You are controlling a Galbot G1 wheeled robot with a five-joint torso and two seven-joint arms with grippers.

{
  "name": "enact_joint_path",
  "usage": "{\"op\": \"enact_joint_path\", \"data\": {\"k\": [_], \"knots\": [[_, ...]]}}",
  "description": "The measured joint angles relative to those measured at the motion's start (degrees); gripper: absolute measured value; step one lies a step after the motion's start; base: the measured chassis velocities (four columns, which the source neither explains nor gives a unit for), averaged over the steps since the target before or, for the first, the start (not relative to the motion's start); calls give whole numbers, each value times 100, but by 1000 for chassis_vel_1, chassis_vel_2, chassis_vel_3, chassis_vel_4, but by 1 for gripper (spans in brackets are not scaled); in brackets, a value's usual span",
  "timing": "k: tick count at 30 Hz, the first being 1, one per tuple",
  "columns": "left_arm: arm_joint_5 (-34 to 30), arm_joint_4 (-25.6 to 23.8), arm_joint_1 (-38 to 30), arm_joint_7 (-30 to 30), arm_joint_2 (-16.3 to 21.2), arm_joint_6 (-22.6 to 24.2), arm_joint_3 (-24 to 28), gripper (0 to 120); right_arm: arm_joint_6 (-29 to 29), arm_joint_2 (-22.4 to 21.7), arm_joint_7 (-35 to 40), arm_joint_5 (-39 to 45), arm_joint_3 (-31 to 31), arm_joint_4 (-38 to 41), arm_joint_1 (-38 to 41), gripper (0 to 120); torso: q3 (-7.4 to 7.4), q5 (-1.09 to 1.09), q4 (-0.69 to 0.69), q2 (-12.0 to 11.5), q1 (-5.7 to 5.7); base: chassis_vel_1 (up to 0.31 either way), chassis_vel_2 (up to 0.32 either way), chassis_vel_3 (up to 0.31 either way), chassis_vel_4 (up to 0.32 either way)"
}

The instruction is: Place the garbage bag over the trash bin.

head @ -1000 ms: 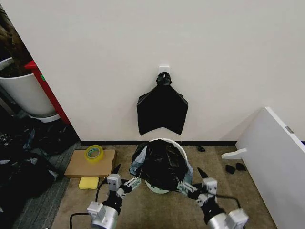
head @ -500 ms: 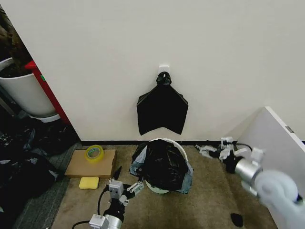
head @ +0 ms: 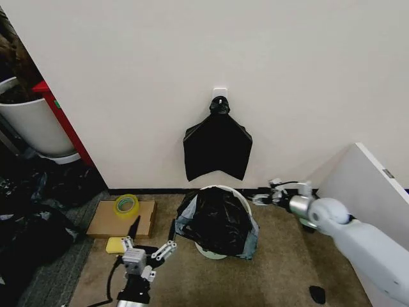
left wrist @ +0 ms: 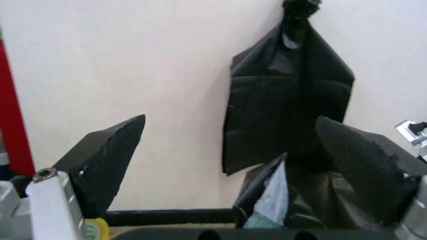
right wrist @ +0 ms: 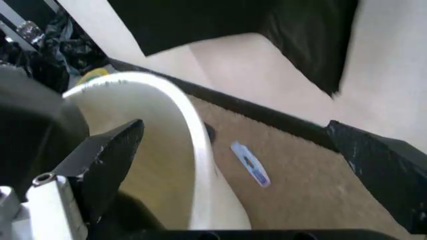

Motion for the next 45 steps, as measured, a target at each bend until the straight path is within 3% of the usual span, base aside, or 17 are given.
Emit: {"op": "enact_joint_path", "data": {"k": [7, 10, 12, 14, 19, 21, 30, 36, 45], "knots": [[-444, -43, -20, 54, -155, 61, -178, 100, -26, 204, -71, -9, -798, -429, 536, 94, 0, 0, -1, 0, 0, 0, 0, 0, 0], [-557, -34, -186, 9, -226, 190, -291, 100, -37, 293, -90, 14, -951, -583, 674, 79, 0, -1, -1, 0, 0, 0, 0, 0, 0], [-573, -35, -195, -1, -230, 211, -299, 100, -46, 296, -104, 30, -960, -595, 685, 75, 0, -1, -1, 0, 0, 0, 0, 0, 0], [-674, -48, -222, -63, -228, 372, -295, 100, -77, 289, -164, 32, -985, -604, 696, 62, -1, 0, -1, 0, 0, 0, 0, 0, 0], [-842, -48, -299, -106, -218, 520, -256, 100, -112, 286, -205, -8, -985, -596, 685, 50, -1, -1, -1, 0, 0, 0, 0, 0, 0], [-936, -51, -334, -111, -205, 599, -208, 100, -131, 283, -222, -24, -956, -567, 653, 38, 0, 1, -1, 0, 0, 0, 0, 0, 0], [-1055, -66, -419, -137, -183, 704, -202, 100, -188, 234, -180, -52, -764, -409, 460, 7, -1, 0, -1, 1, 0, 0, 0, 0, 0], [-1063, -116, -416, -140, -197, 731, -180, 100, -211, 261, -65, -59, -576, -328, 314, 3, 0, 0, -1, 1, 0, 0, 0, 0, 0], [-1134, -221, -383, -150, -191, 791, -153, 100, -498, 282, 620, 414, 363, 222, -410, 3, -1, -1, -1, 1, 0, 0, 0, 0, 0]]}}
